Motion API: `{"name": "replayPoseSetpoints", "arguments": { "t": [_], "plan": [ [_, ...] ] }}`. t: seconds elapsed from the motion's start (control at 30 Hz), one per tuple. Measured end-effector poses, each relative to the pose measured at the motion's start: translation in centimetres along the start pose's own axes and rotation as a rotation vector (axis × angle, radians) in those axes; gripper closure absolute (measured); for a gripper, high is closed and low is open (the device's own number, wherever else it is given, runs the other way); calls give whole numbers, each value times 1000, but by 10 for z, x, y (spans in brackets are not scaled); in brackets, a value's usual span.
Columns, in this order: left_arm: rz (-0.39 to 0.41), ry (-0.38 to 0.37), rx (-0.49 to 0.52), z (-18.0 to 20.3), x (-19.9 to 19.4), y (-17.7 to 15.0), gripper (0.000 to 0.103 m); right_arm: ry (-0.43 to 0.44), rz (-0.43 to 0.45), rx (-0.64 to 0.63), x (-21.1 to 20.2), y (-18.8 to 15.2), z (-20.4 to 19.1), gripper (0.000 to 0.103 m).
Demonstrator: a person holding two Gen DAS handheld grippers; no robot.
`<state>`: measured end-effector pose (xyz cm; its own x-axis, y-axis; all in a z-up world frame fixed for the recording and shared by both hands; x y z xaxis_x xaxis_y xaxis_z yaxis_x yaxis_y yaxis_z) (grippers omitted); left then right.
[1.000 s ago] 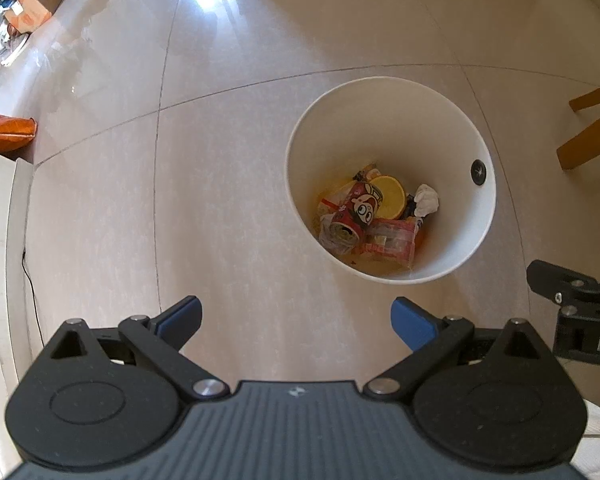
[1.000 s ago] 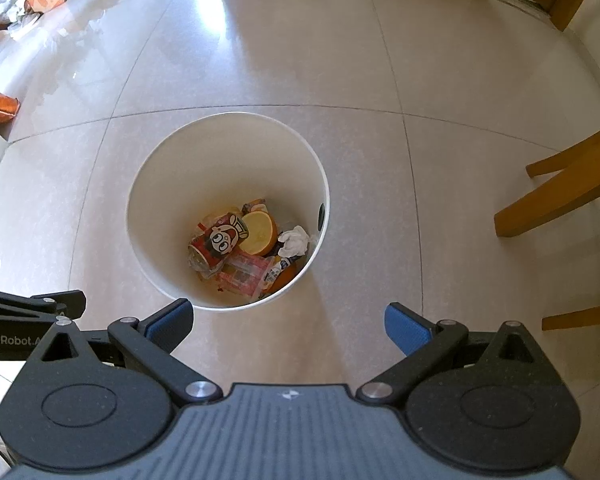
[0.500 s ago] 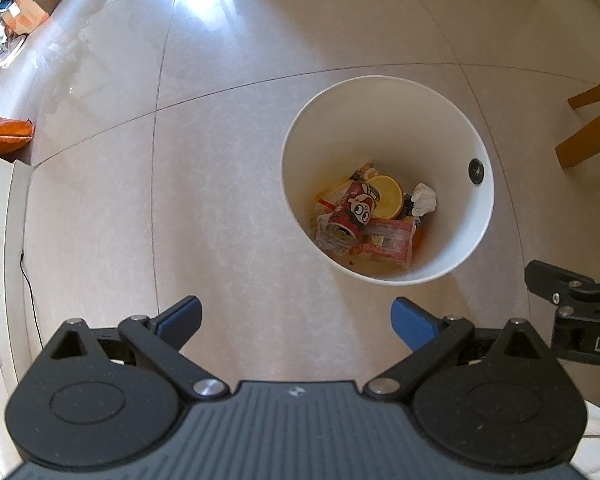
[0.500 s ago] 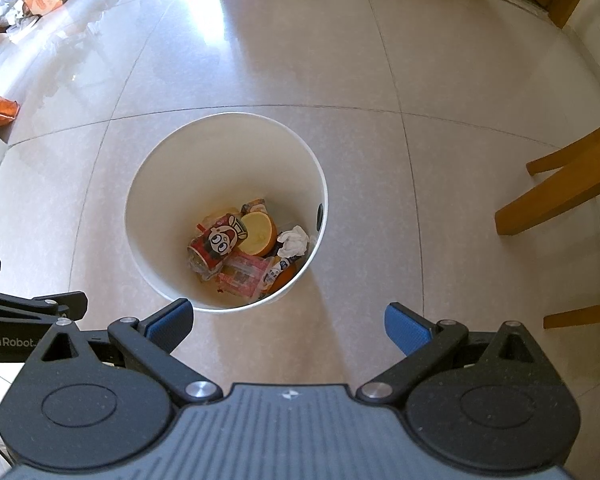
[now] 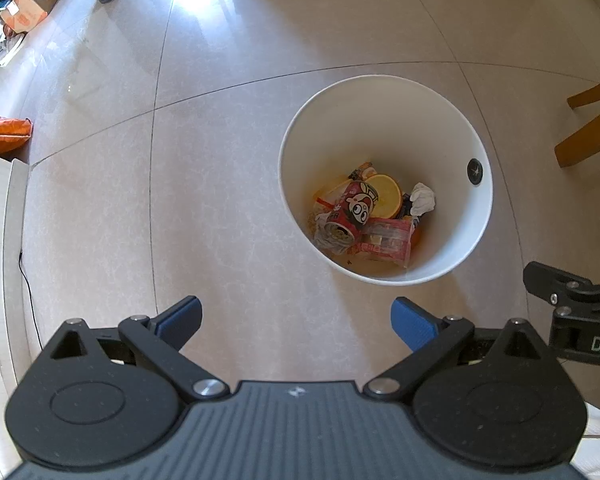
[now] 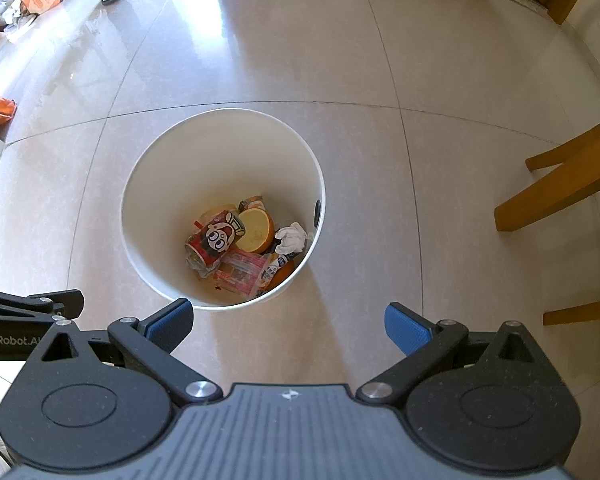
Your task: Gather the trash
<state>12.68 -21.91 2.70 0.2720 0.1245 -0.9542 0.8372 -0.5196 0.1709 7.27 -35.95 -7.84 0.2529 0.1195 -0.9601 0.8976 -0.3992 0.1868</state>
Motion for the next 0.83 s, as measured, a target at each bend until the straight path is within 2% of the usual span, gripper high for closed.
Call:
{"name": "replayPoseSetpoints", "arguments": {
  "t": [0.83],
  "plan": [
    [0, -8, 13, 1, -5, 2, 3, 8, -10, 4, 1, -1, 1, 0]
  ]
}}
Point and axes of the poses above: each gripper's, at about its wrist camera, not at the fingertips, and x roughly the way its jaws point, z to its right, y to its top, the point moved 10 cm from there along x, roughly the way its jaws point, and after that the axes turned 12 degrees about y, right-handed, at the moved point
